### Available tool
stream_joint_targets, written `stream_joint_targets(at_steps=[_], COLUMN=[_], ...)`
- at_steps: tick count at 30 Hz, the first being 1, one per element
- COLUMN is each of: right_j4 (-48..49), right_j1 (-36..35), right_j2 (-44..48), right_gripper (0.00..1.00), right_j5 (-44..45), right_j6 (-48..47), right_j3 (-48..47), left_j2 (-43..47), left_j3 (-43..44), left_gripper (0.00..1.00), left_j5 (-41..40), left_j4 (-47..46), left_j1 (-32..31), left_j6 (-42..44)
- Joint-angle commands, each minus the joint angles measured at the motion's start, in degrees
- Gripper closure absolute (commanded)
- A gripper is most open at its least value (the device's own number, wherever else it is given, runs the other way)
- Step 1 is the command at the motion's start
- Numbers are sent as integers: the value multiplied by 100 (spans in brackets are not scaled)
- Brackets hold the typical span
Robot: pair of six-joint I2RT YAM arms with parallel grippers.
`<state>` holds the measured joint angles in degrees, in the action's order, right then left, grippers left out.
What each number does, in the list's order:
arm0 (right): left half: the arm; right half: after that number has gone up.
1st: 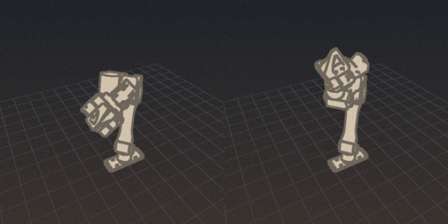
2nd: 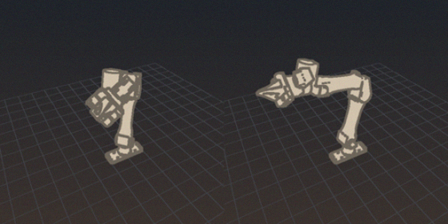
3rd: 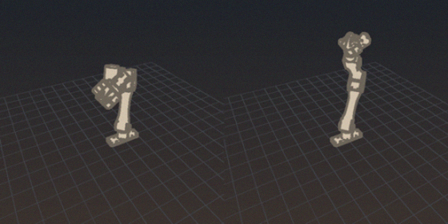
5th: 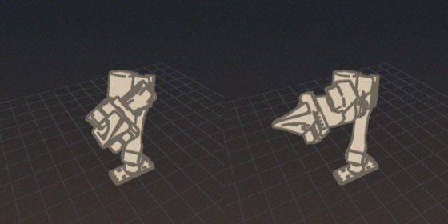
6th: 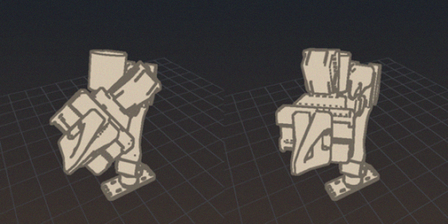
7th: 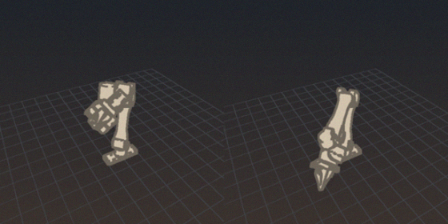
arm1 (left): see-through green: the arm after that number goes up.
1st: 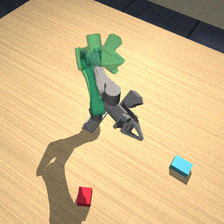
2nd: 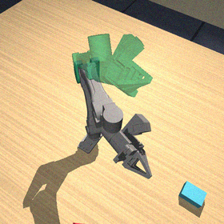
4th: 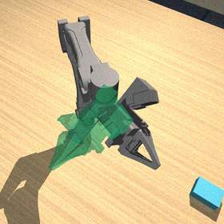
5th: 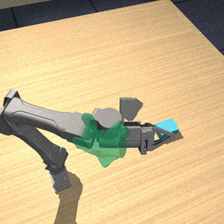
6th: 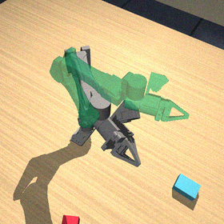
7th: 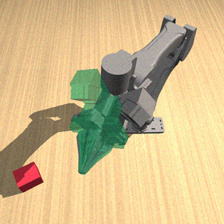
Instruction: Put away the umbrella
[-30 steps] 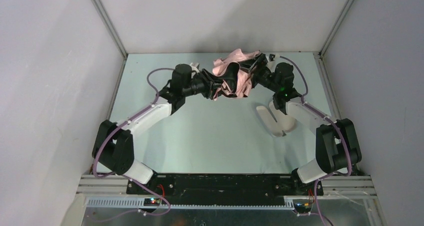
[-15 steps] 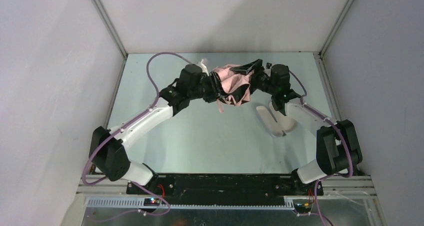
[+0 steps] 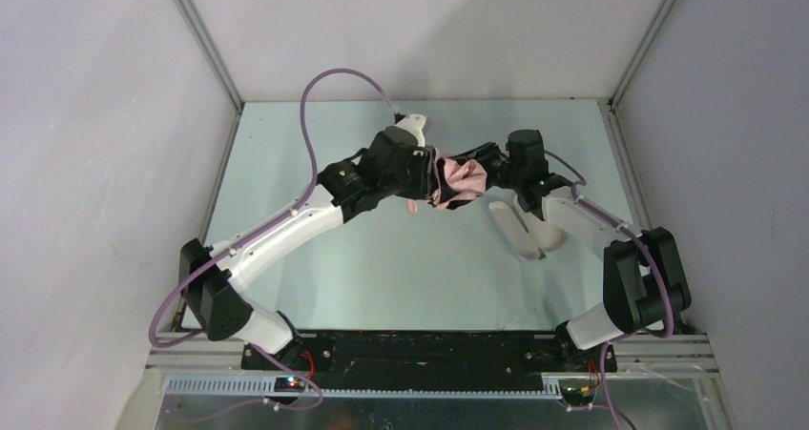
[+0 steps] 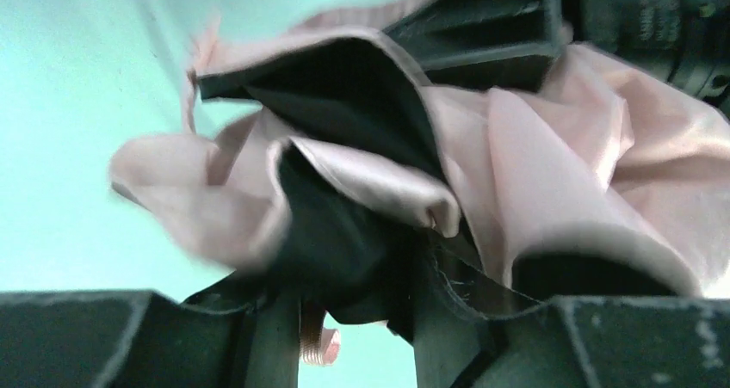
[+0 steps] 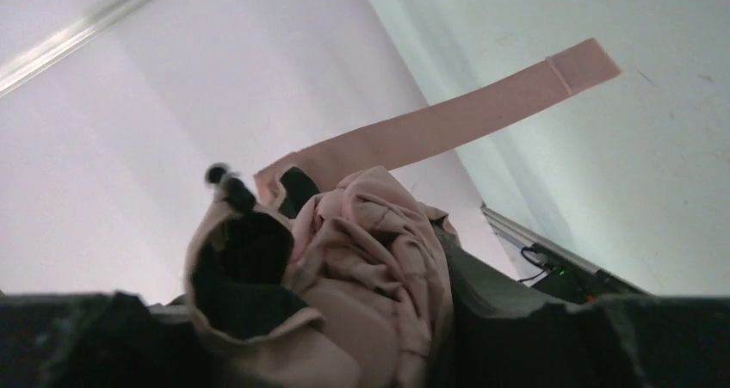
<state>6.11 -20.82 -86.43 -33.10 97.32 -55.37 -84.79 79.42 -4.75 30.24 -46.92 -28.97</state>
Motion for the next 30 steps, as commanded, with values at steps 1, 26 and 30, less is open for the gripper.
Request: stream_joint_targets(at_steps=[1,26,30], right_j4=[59,4144,4577], right_j1=[-354,776,730], right_j2=[262,46,-46], right_gripper=[87,100,100], right_j5=[-651,-418,-414], right_j6=[468,-500,-530], right_j3=[-422,-544,-590], left_j2=[-306,1250,1223], left_j3=[406,-2423,-2780], left_gripper=[100,0,0], left_j5=[-327,3282,2851], left_j4=[0,-4566,-5942], left_j1=[-802,1233,1217], left_j6=[1511,-4623,-5556])
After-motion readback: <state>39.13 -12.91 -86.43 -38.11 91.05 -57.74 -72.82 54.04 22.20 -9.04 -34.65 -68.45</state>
